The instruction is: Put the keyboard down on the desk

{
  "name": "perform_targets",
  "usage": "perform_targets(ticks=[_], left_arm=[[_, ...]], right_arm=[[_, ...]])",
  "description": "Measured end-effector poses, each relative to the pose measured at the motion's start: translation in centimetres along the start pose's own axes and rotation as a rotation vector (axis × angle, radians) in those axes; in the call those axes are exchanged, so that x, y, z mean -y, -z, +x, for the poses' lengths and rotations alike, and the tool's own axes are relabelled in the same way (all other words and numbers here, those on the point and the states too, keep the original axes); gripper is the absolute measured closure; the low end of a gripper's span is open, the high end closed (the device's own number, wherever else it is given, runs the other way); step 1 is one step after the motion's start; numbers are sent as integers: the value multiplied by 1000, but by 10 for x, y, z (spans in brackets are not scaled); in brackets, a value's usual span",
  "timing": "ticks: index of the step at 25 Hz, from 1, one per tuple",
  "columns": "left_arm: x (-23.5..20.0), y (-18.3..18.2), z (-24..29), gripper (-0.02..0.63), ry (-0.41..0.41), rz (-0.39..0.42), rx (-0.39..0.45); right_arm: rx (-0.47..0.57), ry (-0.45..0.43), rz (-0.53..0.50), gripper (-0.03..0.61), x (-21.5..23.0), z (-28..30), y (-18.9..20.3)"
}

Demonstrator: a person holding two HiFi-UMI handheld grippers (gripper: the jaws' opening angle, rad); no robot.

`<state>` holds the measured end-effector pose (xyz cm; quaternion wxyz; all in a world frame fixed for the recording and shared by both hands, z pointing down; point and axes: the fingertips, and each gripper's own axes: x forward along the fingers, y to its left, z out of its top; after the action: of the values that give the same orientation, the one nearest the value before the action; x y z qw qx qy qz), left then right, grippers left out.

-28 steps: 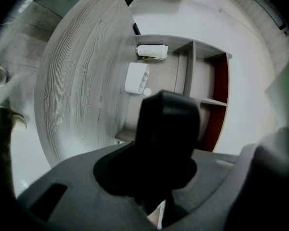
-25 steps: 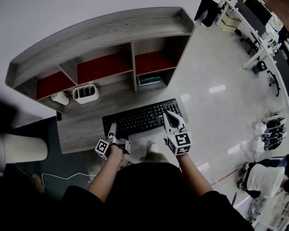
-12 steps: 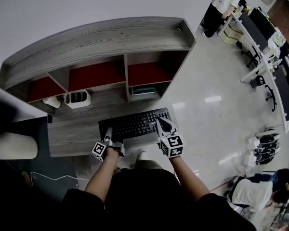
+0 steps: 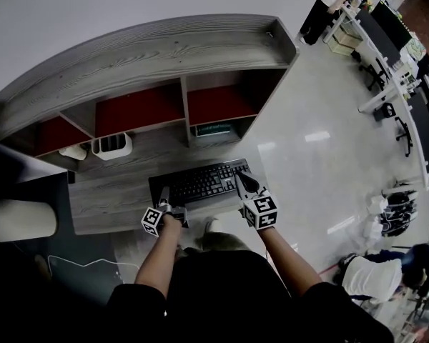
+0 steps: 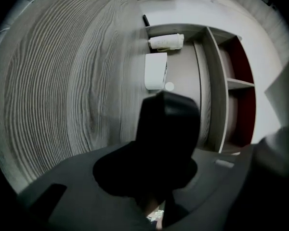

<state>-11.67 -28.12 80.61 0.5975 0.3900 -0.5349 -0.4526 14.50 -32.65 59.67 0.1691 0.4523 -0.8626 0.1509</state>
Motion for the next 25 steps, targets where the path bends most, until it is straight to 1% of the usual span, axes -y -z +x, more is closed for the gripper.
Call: perform_targets(ticks=[5,9,13,18,21,25], left_arm=[[-12,-1,3,502,1,-44,37],[-17,-6,6,502,2,-46,36],[-22,-8,10,502,-3,-47,24],[-27,-11,16,502,-26,-23,15],[-32,-10,17,502,-63,5,5],[-38,-8,15,503,-112,46,-27]], right_arm=[[-42,6,16,565,9,6,12],[-63,-14,-9,565,8,5,19],[-75,0,-17,565,18,1,28],[-89,2,-27,565,20,-4,34],[-101,-7,-36,565,18,-4,40],[-102,-19,-34,565,12,-3,39]])
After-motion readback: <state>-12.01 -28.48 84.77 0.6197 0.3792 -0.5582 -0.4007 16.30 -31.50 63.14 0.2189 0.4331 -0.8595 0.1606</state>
